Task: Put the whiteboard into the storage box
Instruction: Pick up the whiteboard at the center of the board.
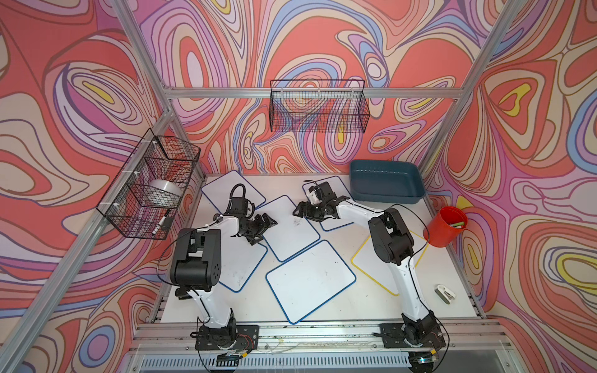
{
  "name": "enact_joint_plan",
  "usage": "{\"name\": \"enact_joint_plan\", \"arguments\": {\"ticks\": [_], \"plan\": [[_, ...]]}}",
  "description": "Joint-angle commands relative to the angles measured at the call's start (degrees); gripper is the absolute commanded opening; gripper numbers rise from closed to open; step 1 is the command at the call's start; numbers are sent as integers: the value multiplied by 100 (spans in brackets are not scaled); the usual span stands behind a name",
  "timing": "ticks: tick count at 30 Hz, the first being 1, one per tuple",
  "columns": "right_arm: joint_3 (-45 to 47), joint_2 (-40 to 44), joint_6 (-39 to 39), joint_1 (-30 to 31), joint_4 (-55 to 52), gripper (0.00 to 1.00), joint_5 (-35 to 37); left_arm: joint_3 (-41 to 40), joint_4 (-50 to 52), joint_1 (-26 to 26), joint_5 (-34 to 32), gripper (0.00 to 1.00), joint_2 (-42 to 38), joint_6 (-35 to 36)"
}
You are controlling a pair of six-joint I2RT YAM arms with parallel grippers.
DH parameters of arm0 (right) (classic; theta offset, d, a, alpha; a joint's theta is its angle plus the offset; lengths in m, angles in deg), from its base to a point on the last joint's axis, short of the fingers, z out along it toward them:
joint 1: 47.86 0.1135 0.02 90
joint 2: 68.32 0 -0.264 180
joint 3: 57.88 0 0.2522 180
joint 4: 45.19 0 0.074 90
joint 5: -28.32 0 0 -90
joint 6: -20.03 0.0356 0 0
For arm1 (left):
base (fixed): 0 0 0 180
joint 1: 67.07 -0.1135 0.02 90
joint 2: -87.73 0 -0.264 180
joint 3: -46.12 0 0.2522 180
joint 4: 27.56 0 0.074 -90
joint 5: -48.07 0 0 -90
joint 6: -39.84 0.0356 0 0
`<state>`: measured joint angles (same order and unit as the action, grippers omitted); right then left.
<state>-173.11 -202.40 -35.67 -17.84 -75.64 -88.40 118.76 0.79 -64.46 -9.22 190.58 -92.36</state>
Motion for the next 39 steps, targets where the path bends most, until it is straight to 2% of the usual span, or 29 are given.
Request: {"name": "enact_joint_plan", "arguments": {"ticks": [1,18,21,25,39], "plan": [[252,-374,345,352,-295,83,-992,44,-141,126,176,90,287,0],[176,27,593,322,-57,83,-1908,155,-327,143,453,90,23,-422],[258,38,661,270,49,83,-2037,119,-583,148,687,90,76,-664],[320,30,648,182,43,83,-2059,124,-852,168,877,89,63,-908],[698,-57,718,136,252,83,-2065,366,-882,181,1096,89,-307,-1183]]}}
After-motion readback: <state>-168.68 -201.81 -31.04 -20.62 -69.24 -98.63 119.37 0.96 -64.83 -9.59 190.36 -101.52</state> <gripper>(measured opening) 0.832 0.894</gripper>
